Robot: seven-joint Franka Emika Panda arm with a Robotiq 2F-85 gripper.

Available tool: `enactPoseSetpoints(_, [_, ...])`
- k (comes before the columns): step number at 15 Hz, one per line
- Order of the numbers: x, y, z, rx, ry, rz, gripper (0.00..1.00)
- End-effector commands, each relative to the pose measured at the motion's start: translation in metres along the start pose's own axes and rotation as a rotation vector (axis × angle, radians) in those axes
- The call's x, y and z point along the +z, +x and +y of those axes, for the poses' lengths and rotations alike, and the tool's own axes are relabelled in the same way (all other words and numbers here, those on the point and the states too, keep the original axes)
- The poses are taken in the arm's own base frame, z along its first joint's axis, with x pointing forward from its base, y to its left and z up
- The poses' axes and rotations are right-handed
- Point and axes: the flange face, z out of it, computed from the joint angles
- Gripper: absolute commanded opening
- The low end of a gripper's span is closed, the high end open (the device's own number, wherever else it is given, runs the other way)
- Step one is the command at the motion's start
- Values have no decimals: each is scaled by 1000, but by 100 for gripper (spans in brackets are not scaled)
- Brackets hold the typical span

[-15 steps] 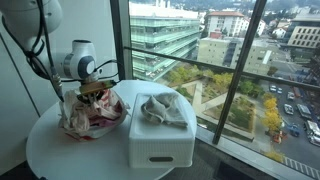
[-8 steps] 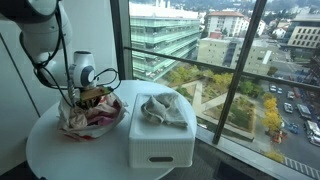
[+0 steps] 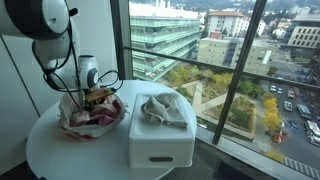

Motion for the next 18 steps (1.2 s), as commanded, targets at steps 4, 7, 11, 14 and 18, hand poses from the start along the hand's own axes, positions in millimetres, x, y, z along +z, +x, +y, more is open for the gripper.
enactPoseSetpoints(4, [-50,1,-5,75,14,78,81])
enactPoseSetpoints(7, [-83,-13,3,152,-19,110,100])
enactPoseSetpoints(11, [-128,-51,15,299,-25,142,100])
enactPoseSetpoints(14, [-166,-93,32,469,-55,202,100])
enactPoseSetpoints(18, [-211,-163,61,681,-99,255,100])
